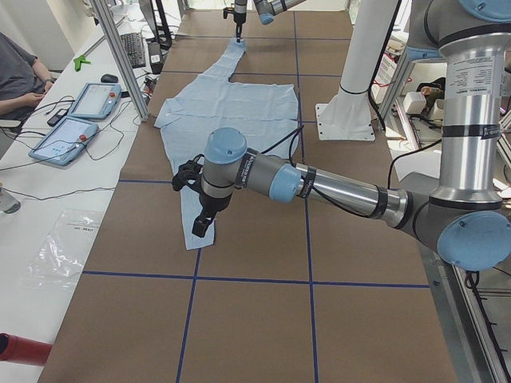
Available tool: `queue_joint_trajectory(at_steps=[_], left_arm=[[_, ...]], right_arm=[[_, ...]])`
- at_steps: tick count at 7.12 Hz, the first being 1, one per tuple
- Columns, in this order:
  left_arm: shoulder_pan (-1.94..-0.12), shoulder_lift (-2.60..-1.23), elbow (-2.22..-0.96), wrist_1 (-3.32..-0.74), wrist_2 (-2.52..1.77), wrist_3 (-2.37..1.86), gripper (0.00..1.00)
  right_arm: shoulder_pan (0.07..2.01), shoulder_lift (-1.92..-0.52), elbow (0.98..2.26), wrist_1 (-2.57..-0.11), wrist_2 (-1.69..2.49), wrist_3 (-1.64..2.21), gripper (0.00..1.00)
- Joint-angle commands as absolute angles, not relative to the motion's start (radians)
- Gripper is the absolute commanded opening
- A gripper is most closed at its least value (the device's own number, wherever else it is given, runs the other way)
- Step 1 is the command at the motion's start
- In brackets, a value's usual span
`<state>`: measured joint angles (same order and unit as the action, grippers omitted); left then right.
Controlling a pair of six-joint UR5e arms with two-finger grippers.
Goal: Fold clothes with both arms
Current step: 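Lower the right gripper to the cuff of the sleeve nearest it and grasp, then carry the sleeve with the right gripper across the shirt toward the collar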
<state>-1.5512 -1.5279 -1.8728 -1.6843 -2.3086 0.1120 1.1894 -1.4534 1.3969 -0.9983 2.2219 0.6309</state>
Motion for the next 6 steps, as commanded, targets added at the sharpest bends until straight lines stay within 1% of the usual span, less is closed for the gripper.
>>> queue_joint_trajectory(at_steps=[1, 2, 4, 6], left_arm=[[-1.551, -1.529, -1.871, -1.684, -2.31, 0.112, 1.0], [-1.551, -1.529, -1.871, -1.684, -2.31, 0.112, 1.0], [-1.551, -1.531, -1.873, -1.684, -2.31, 0.112, 1.0], [-1.551, -1.531, -1.865, -1.684, -2.31, 0.112, 1.0]], right_arm=[[1.189, -1.344, 1.521, -1.199, 2.212, 0.704, 0.0], [1.165, -1.271, 1.534, -1.227, 2.206, 0.766, 0.0], [1.03, -1.134, 1.534, -1.232, 2.127, 0.927, 0.0], [0.909, -0.973, 1.522, -1.23, 2.048, 1.009, 0.0]])
